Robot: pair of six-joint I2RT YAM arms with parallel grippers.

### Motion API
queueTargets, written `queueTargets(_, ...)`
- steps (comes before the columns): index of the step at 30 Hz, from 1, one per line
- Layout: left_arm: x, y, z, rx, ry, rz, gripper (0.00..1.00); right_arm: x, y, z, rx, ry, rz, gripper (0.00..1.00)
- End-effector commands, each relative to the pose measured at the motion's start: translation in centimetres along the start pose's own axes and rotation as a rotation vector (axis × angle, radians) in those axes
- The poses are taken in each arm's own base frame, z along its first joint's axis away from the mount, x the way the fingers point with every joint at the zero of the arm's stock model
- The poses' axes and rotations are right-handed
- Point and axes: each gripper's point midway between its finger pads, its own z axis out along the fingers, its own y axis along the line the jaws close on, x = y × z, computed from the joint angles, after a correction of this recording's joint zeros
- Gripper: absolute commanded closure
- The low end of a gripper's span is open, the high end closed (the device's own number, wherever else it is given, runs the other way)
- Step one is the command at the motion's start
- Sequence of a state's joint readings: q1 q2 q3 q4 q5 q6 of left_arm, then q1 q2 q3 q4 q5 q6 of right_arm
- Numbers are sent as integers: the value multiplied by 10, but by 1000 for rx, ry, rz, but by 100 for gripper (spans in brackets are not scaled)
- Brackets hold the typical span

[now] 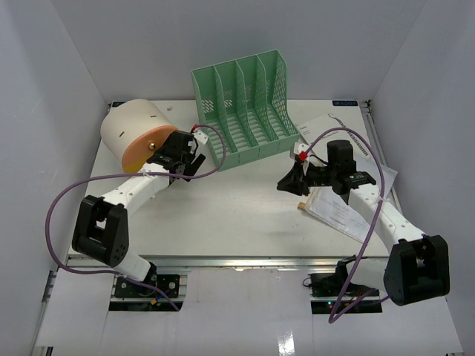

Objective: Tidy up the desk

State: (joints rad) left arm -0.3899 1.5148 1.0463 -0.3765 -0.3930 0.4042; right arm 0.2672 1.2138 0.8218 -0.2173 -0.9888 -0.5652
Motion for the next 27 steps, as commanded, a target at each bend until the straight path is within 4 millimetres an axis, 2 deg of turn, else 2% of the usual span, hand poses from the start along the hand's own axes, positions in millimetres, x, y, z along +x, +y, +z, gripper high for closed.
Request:
queueTargets(1, -22, 33, 3, -92, -40, -50, 2, -13, 0, -7, -4, -48, -48, 77)
queueTargets(3, -30, 29, -1, -57, -76, -90, 2, -15, 0, -10, 1, -54, -48, 76)
queueTargets(5, -44, 29, -19, -15, -153, -179, 5, -15, -1, -11, 4, -57, -48, 76)
queueTargets(8, -58, 9, -41, 111, -283, -286, 25, -15, -1, -12, 3, -59, -49, 76)
queueTargets(12, -68, 16, -96, 135, -535, -577, 65, -14, -1, -12, 1, -60, -45, 75)
queueTargets(13, -53, 4, -87, 147, -491, -624, 71, -15, -1, -11, -1, -61, -45, 76)
queueTargets(14, -50, 8, -94, 133, -558, -712, 79, -14, -1, -12, 0, -61, -43, 75)
queueTargets(15, -36, 6, -94, 109, -562, -791, 82, -14, -2, -12, 1, -61, -41, 75)
queueTargets(17, -13, 9, -85, 31, -538, -888, 71, -13, -2, -12, 1, -60, -35, 75)
queueTargets(18, 4, 12, -77, -36, -500, -950, 62, -13, -2, -12, 1, -60, -34, 75)
queueTargets(20, 20, 9, -65, -86, -451, -1058, 41, -13, -3, -13, 7, -60, -32, 75)
queueTargets(21, 29, 5, -57, -106, -420, -1075, 34, -13, -4, -14, 10, -61, -33, 75)
queueTargets(24, 38, 1, -41, -142, -386, -1129, 26, -14, -4, -15, 14, -62, -32, 74)
queueTargets(27, 41, 6, -27, -217, -362, -1161, 25, -12, -6, -15, 17, -60, -28, 74)
